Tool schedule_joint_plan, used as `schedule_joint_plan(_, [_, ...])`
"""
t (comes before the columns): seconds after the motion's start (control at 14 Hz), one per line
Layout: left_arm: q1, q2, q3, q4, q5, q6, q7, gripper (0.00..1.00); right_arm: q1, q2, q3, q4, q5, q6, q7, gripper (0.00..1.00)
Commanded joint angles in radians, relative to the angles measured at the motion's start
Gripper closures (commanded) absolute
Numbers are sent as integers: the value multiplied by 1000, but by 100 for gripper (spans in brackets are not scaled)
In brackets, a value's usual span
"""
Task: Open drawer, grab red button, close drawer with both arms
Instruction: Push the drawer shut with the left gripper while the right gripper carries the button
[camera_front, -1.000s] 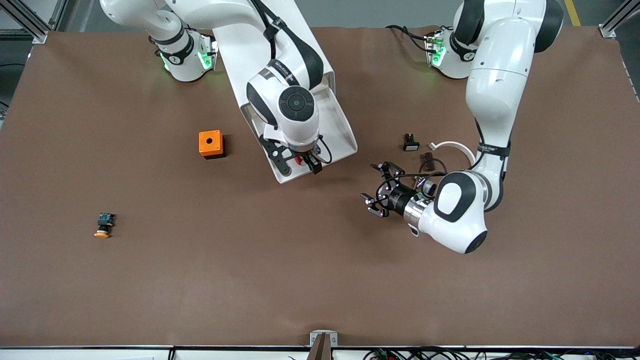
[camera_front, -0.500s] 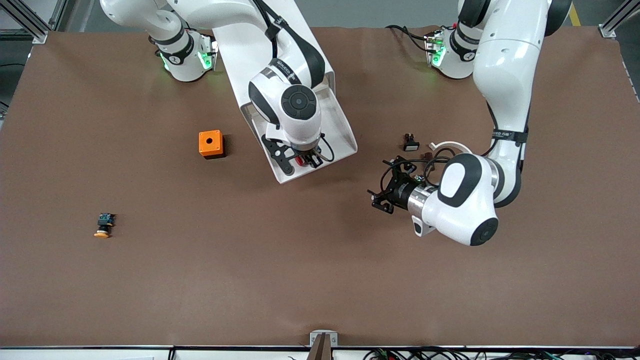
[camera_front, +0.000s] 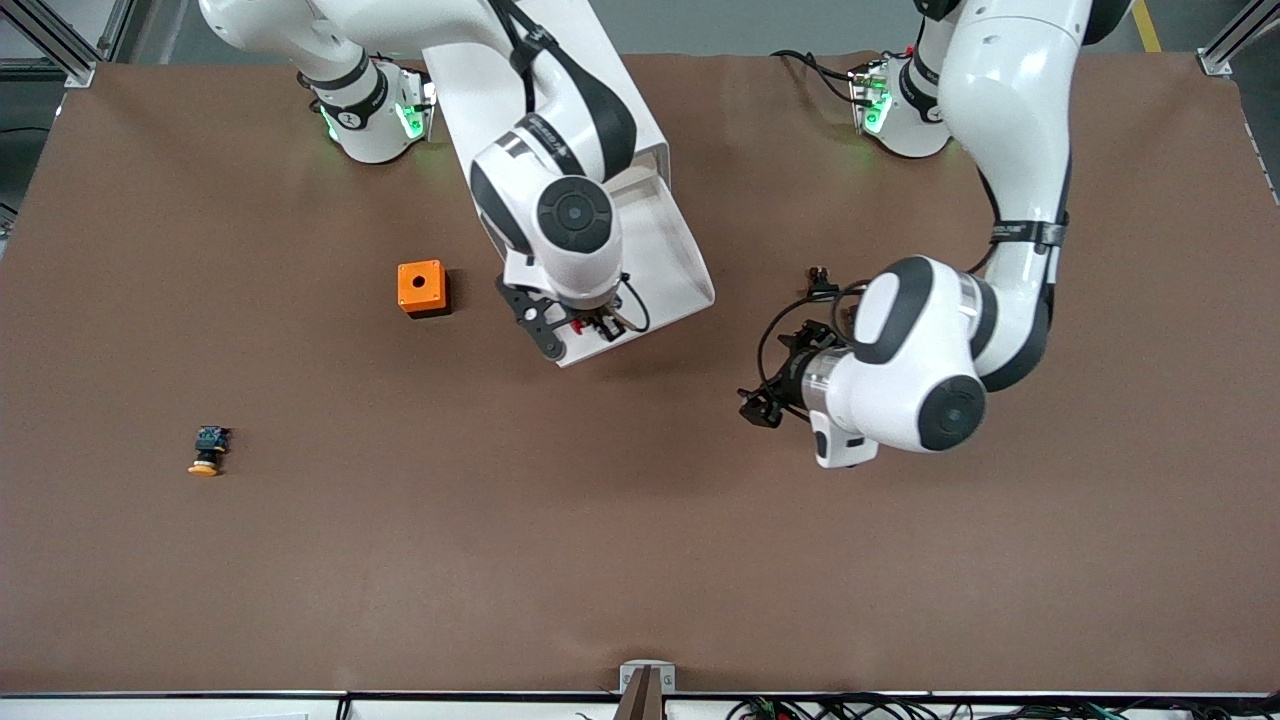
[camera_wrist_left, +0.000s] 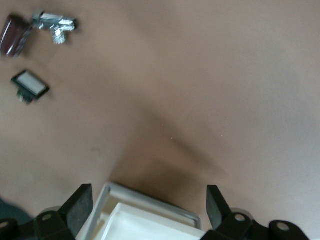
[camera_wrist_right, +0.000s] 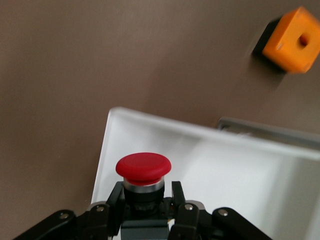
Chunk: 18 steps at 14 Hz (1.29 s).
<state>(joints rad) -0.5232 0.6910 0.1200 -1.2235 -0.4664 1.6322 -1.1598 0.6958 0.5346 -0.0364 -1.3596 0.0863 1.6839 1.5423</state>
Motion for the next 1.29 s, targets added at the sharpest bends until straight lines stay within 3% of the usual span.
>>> schedule_joint_plan(0.0, [-76,-34,-3,-42,109,72,60,0,-146,-11,10,97,16,-165,-248,83])
schedule_joint_plan(0.36, [-231,-13,-3,-59,220,201,45,0,-468,-42,3,86,-2,-204,-937,82])
schedule_joint_plan(0.5, [-299,-11,0,-111,248,257,40,0,-548,-35,3,74,-100,-144,-1196,82])
schedule_joint_plan(0.64, [-322,-11,-3,-137,313,307,40,0,-602,-31,4,-33,-154,21,-1330,82])
schedule_joint_plan(0.86, [-353,1,-3,-145,313,334,37,0,-665,-24,4,-185,-157,262,-1432,82])
schedule_joint_plan(1.07, [-394,-1,-9,-157,299,330,-27,0,-686,22,3,-222,-160,326,-1484,82])
schedule_joint_plan(1.21, [-393,-2,-52,-157,260,322,-53,0,-690,68,3,-222,-187,335,-1484,82])
